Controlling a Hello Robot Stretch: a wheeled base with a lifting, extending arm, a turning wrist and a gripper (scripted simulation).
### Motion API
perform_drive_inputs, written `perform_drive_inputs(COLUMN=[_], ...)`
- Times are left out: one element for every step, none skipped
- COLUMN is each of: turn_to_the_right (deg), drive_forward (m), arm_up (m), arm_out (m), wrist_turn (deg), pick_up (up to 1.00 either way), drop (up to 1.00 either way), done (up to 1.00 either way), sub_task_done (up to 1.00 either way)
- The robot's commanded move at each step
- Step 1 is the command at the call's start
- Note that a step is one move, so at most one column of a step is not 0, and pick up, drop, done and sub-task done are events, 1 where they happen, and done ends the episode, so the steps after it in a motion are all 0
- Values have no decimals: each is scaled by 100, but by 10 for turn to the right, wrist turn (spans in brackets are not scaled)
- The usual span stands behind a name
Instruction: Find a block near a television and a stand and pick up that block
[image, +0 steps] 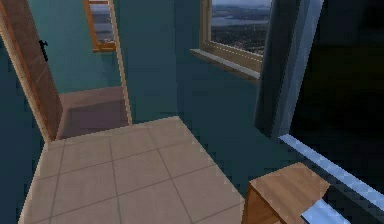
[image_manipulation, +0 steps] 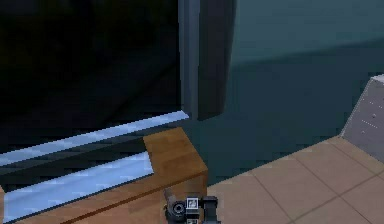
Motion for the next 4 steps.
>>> perform_drive_inputs(turn_to_the_right=[0,0,0,0], drive_forward=[0,0,0,0], arm_up=[0,0,0,-30], arm_out=[0,0,0,0], wrist_turn=[450,450,330,0], pick_up=[0,0,0,0], drop=[0,0,0,0], done=[0,0,0,0], sub_task_done=[0,0,0,0])
